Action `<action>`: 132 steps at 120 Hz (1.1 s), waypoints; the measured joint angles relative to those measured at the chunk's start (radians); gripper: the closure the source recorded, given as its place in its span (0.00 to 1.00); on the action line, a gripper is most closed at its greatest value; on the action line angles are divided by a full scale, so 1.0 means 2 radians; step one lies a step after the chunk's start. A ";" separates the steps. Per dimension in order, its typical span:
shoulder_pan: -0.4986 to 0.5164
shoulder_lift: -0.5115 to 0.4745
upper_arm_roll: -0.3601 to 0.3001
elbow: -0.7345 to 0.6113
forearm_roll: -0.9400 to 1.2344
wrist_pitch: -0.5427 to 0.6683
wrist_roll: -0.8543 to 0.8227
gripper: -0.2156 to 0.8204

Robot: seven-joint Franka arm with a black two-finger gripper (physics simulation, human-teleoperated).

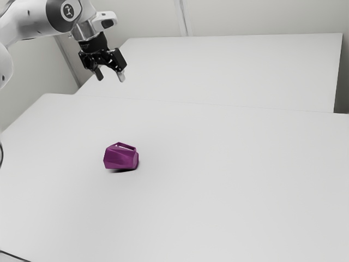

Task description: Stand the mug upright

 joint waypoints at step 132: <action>0.118 0.066 0.069 -0.113 -0.218 -0.001 0.172 0.21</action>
